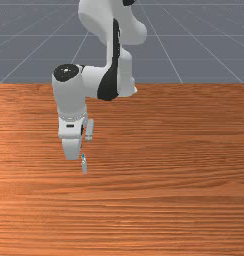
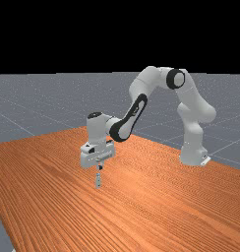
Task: Rotate the USB body for 90 degree with plug right ward
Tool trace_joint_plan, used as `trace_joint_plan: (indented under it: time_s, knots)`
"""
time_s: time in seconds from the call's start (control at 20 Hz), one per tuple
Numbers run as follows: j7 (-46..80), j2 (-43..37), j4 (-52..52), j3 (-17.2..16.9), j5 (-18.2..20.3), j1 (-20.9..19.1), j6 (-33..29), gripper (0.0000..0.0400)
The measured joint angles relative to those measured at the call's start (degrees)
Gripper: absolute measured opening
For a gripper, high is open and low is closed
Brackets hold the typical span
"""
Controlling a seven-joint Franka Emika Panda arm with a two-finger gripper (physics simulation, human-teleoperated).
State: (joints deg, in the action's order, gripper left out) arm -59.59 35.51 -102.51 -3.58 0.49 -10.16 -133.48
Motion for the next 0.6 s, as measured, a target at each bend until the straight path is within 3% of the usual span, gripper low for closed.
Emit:
trace_joint_plan:
  time_s: [0.2,0.35,0.6]
  knots:
    - [0.12,7.62,3.25,0.07,0.18,-0.06,-4.27,0.0]
    - [-0.26,7.78,2.91,0.18,0.53,-0.67,-9.94,0.0]
    - [1.91,7.47,2.1,-0.26,0.94,-0.05,-11.9,0.0]
